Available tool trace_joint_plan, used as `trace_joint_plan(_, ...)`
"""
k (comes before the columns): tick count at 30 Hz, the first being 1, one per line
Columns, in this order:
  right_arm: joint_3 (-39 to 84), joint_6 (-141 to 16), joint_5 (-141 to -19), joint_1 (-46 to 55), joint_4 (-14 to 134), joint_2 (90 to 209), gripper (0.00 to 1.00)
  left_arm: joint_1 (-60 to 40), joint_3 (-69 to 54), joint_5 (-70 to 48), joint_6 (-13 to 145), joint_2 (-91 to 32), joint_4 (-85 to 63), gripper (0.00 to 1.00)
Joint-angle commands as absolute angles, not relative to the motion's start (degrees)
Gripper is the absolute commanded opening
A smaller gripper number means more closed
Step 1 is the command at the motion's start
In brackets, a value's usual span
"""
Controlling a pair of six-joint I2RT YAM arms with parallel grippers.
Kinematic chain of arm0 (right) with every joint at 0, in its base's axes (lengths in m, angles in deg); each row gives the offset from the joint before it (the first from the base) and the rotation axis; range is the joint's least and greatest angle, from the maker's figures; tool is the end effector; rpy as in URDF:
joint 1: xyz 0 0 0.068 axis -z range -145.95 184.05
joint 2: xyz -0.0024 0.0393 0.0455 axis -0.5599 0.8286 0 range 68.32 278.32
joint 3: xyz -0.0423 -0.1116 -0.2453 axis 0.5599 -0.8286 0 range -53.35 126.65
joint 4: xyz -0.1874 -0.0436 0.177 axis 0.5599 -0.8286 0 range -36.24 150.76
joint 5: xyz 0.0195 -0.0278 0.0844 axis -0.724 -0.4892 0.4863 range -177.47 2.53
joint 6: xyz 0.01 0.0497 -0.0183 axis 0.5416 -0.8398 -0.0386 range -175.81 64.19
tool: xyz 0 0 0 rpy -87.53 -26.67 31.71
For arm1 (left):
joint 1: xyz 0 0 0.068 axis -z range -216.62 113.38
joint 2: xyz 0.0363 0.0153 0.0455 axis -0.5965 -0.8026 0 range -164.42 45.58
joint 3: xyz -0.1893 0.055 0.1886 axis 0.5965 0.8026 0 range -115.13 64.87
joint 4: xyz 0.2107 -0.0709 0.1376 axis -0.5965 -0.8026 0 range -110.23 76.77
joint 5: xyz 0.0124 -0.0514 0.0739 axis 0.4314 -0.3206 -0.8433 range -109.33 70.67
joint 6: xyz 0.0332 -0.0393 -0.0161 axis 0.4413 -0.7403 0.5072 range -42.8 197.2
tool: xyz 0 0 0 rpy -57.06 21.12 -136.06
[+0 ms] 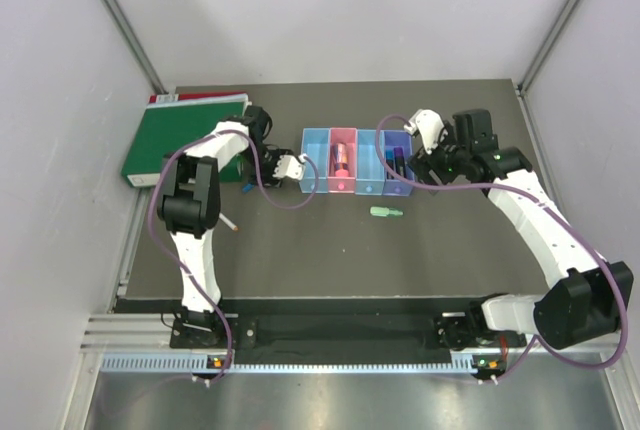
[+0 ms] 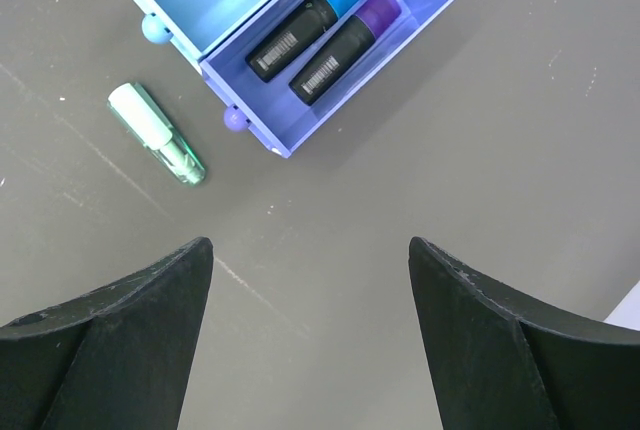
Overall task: Sort the stationery into containers
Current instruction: Pick up the stationery from the center of the board.
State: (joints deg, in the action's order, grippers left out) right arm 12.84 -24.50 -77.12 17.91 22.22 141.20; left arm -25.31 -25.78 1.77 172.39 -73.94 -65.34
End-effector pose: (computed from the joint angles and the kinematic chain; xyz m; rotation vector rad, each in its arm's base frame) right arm 0.2571 0.0810 0.3194 -1.0231 2.1106 0.0831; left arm 0.4000 -0.0929 0.1716 2.2441 1.6249 -0.2378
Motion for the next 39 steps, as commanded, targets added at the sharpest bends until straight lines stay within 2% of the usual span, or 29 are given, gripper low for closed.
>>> trace_joint_plan(1, 15.8, -25.1, -76.8, 17.0, 24.0, 141.4, 0.79, -25.3, -25.8, 3.5, 175.5, -76.4, -73.7, 0.63)
trace_joint_plan(12, 16.0, -25.1, -76.5, 16.6, 23.4, 141.5, 0.79, -24.2, -27.1, 2.5, 173.7, -78.8, -70.9, 0.6)
trace_joint_plan(15, 15.1, -23.4, -75.8, 15.8, 22.4, 142.0, 0.79, -24.1, -28.2, 2.6, 173.0, -79.2, -70.3, 0.51)
trace_joint_plan(19, 12.3, -15.9, -75.7, 13.7, 20.5, 141.9, 0.78, -23.8, -27.9, 2.4, 172.4, -79.2, -70.0, 0.3)
trace_joint_plan(22, 9.3, -11.4, -76.5, 11.2, 20.1, 140.9, 0.79, -23.8, -27.2, 2.0, 172.0, -79.0, -69.7, 0.27)
trace_joint_plan(23, 8.0, -10.6, -76.7, 10.3, 20.1, 140.8, 0.79, -23.8, -27.0, 2.0, 171.8, -78.6, -69.7, 0.22)
trace_joint_plan(25, 6.9, -8.4, -77.1, 9.5, 19.9, 141.2, 0.79, -23.8, -26.3, 1.9, 171.0, -77.9, -69.9, 0.18)
trace_joint_plan(39, 6.6, -7.0, -77.0, 4.9, 24.8, 152.2, 0.78, -24.2, -15.6, 8.2, 161.1, -58.6, -66.1, 0.14)
